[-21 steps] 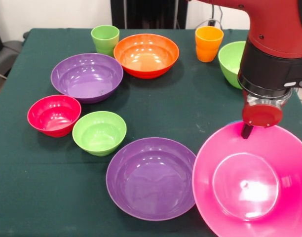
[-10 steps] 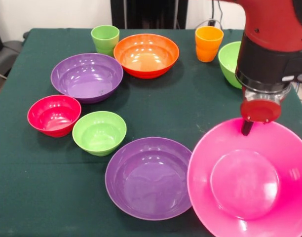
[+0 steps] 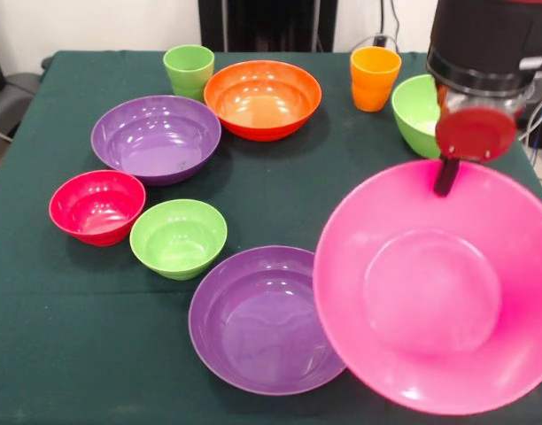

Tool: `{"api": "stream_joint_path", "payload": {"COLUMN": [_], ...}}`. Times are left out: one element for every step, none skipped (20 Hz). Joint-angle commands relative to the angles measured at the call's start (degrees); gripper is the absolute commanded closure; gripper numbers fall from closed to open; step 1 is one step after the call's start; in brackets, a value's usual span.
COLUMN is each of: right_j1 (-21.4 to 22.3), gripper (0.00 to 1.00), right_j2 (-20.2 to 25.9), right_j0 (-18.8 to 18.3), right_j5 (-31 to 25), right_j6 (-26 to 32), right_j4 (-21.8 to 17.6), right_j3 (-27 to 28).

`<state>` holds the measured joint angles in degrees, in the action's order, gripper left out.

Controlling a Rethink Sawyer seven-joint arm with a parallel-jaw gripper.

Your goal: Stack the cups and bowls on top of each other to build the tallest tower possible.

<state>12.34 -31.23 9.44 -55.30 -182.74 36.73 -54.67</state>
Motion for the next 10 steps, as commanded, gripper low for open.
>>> {"api": "stream_joint_path", "payload": {"right_j1": [5.19, 5.34, 5.30, 5.27, 5.08, 5.17, 5.38, 5.34, 5.37, 5.46], "gripper": [1.00, 1.00, 1.00, 1.00, 1.00, 1.00, 1.00, 1.00, 1.00, 1.00], "right_j2": [9.61, 9.86, 10.00, 10.13, 10.08, 9.51, 9.34, 9.38, 9.31, 9.48], "right_j0": [0.32, 0.33, 0.41, 0.48, 0.68, 0.50, 0.38, 0.31, 0.10, -0.16], "right_j5": [4.93, 5.24, 5.22, 5.21, 5.27, 5.31, 5.47, 5.68, 5.27, 4.65], "right_j6": [7.18, 6.99, 6.74, 6.48, 5.72, 5.23, 5.29, 5.12, 5.25, 5.57], "right_j4": [-2.96, -2.97, -3.09, -3.22, -3.02, -3.48, -3.79, -3.90, -4.16, -4.25], "right_j3": [-10.20, -10.59, -10.51, -10.44, -10.33, -10.42, -10.72, -10.78, -10.67, -10.69]}}
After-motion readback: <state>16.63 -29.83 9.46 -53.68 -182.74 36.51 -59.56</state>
